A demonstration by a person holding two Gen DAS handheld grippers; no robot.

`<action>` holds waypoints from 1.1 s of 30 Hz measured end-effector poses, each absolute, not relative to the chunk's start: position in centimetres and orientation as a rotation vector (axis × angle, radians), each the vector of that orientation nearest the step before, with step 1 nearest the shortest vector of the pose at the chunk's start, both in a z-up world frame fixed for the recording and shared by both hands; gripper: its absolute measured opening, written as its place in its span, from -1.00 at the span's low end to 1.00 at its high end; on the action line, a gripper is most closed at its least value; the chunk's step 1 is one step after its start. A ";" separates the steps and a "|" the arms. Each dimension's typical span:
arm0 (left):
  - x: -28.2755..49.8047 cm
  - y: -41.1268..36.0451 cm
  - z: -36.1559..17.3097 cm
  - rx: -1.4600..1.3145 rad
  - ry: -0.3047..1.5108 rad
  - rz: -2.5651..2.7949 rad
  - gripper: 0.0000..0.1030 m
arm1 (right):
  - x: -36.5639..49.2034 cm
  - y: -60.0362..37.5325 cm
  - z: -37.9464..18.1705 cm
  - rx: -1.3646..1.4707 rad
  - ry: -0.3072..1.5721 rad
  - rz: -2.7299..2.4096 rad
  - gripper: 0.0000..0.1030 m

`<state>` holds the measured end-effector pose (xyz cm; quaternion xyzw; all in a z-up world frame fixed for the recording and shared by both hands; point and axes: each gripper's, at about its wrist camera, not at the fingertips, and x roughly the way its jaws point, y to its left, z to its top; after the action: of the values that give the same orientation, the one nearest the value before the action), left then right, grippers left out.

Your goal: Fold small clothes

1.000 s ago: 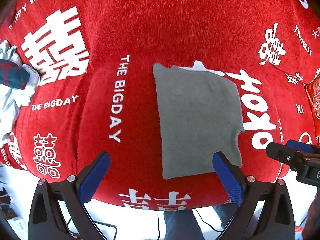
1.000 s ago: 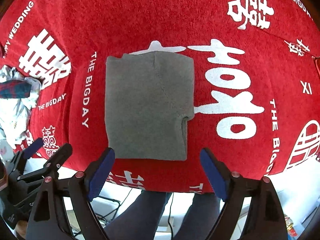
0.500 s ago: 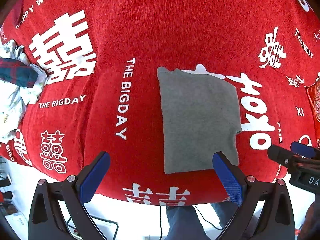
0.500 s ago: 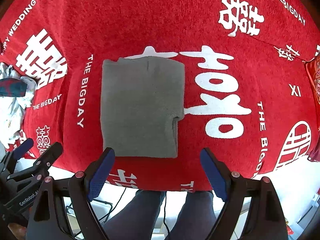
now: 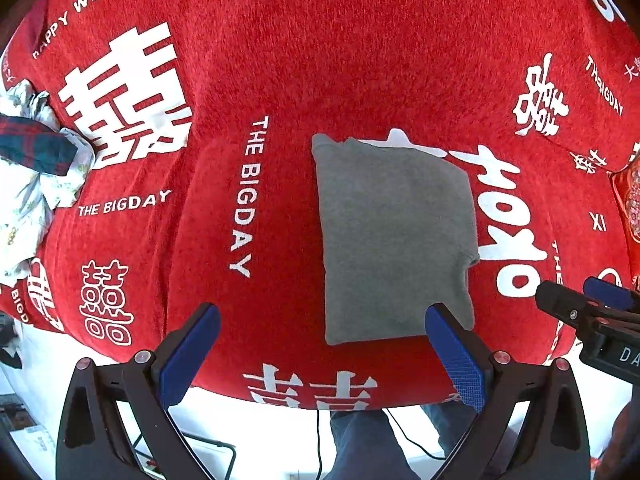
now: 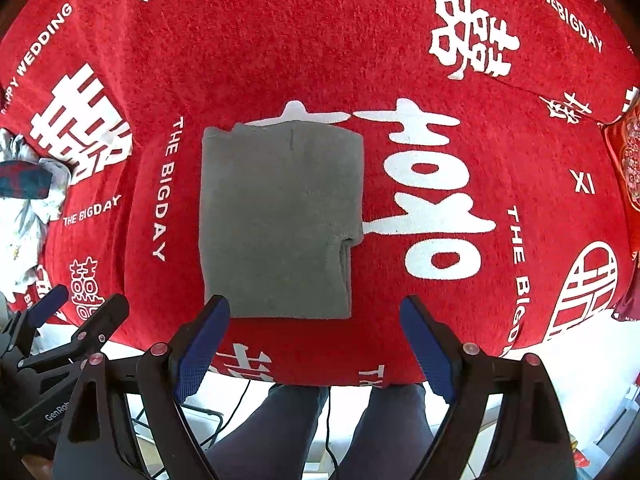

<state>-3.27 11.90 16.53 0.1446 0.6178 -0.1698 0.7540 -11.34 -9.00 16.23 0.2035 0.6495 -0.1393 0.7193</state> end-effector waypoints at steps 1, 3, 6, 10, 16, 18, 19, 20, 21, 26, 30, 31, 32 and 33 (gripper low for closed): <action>-3.2 11.9 16.5 0.315 1.348 -0.370 0.99 | -11.3 -9.0 16.2 0.449 1.437 -0.309 0.74; -3.2 12.1 16.6 0.313 1.347 -0.368 0.99 | -11.3 -9.0 16.2 0.446 1.436 -0.310 0.74; -3.2 12.1 16.6 0.313 1.347 -0.369 0.99 | -11.3 -8.9 16.2 0.444 1.436 -0.311 0.74; -3.1 12.1 16.7 0.312 1.345 -0.364 0.99 | -11.2 -8.9 16.3 0.443 1.439 -0.309 0.74; -2.9 12.3 16.7 0.303 1.349 -0.355 0.99 | -11.1 -8.8 16.2 0.438 1.433 -0.307 0.74; -2.9 12.3 16.6 0.308 1.355 -0.352 0.99 | -11.1 -8.7 16.2 0.442 1.432 -0.305 0.74; -3.0 12.3 16.6 0.310 1.356 -0.352 0.99 | -11.0 -8.7 16.2 0.445 1.431 -0.304 0.74; -3.0 12.2 16.6 0.312 1.354 -0.350 0.99 | -11.0 -8.7 16.2 0.447 1.430 -0.303 0.74; -3.0 12.2 16.7 0.314 1.352 -0.349 0.99 | -11.0 -8.7 16.2 0.449 1.429 -0.302 0.74; -2.8 12.3 17.1 0.308 1.340 -0.345 0.99 | -10.6 -8.4 16.1 0.441 1.432 -0.296 0.74; -2.7 12.1 17.2 0.322 1.321 -0.345 0.99 | -10.2 -8.2 16.1 0.437 1.440 -0.280 0.74; -2.7 12.1 17.2 0.323 1.317 -0.347 0.99 | -10.1 -8.1 16.1 0.432 1.440 -0.279 0.74; -2.7 12.0 17.2 0.322 1.318 -0.349 0.99 | -10.1 -8.1 16.2 0.428 1.439 -0.278 0.74; -2.7 12.0 17.2 0.319 1.318 -0.350 0.99 | -10.0 -8.1 16.2 0.426 1.439 -0.278 0.74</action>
<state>-2.71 11.99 17.18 0.1468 0.6066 -0.1609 0.7646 -9.99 -8.06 16.23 0.1927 0.6516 -0.1259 0.7228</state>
